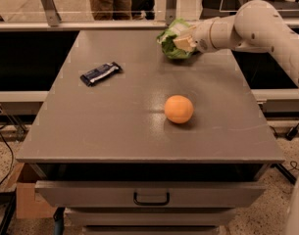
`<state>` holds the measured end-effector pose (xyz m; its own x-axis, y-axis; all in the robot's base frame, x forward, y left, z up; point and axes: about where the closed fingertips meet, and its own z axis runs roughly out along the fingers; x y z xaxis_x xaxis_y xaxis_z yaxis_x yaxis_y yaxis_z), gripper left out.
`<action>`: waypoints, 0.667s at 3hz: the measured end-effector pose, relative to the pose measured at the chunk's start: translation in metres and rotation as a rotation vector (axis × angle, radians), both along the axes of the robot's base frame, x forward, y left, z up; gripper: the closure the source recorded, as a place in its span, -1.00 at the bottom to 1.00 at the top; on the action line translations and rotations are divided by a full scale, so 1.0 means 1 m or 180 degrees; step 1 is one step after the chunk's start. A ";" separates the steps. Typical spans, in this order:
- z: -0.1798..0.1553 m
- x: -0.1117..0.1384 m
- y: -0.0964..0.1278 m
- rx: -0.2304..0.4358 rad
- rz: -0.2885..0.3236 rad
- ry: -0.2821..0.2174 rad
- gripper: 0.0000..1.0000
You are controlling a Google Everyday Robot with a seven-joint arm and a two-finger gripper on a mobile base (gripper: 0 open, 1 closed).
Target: Move green rice chip bag near orange
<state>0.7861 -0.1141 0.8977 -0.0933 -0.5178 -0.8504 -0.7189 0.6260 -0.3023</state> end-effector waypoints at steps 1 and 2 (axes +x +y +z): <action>0.027 -0.036 -0.028 0.0061 0.0017 0.0042 1.00; 0.045 -0.093 -0.051 0.0063 0.0112 0.0220 1.00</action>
Offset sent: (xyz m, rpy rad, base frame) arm -0.1803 -0.0869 0.0671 0.0073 0.1586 0.0758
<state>0.6929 -0.1651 0.9428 -0.1340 -0.5050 -0.8527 -0.7593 0.6052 -0.2391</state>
